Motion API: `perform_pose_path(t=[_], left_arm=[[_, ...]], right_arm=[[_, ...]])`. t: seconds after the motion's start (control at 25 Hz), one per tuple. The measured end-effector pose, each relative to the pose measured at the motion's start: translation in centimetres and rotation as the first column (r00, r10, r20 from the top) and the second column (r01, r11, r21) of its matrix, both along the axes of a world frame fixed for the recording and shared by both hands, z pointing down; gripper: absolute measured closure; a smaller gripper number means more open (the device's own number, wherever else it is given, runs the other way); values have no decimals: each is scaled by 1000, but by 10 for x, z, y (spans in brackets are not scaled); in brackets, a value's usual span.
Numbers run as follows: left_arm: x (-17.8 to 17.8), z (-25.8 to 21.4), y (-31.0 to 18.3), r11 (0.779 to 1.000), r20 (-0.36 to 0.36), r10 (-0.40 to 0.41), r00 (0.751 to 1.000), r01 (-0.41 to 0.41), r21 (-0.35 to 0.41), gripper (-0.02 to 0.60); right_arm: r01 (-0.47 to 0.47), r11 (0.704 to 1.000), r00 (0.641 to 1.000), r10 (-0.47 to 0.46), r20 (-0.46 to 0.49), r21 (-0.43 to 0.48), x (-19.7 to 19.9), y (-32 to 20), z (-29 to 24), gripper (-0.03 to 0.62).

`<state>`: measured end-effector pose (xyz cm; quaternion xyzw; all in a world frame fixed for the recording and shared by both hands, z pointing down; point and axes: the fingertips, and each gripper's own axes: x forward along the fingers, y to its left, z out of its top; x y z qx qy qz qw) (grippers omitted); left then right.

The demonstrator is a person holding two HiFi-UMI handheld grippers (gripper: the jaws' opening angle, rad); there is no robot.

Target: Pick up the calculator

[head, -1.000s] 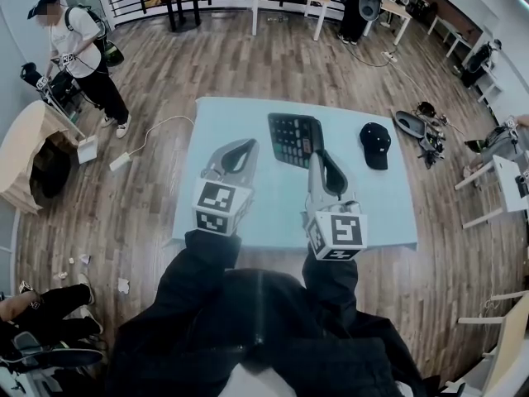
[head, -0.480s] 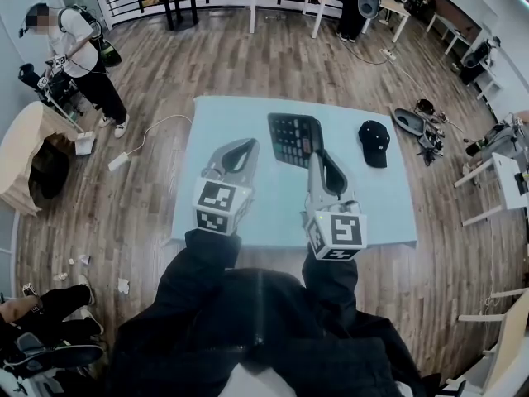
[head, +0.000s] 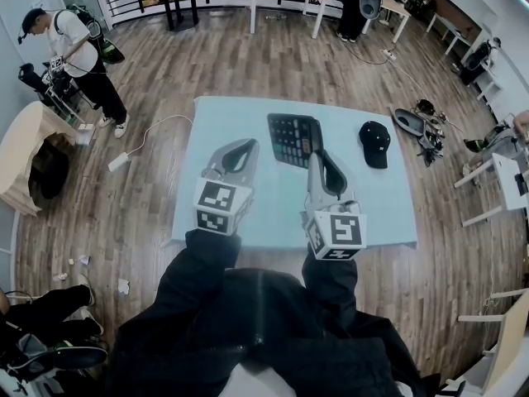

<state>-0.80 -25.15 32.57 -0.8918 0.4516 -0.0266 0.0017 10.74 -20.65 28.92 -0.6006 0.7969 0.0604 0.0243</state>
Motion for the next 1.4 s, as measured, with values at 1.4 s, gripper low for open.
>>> perform_pose_path(t=[1.4], left_arm=[[3, 8, -14, 1000, 11, 17, 1000, -17, -7, 579]], right_arm=[[1, 1000, 1000, -1, -15, -7, 1, -14, 5, 551]])
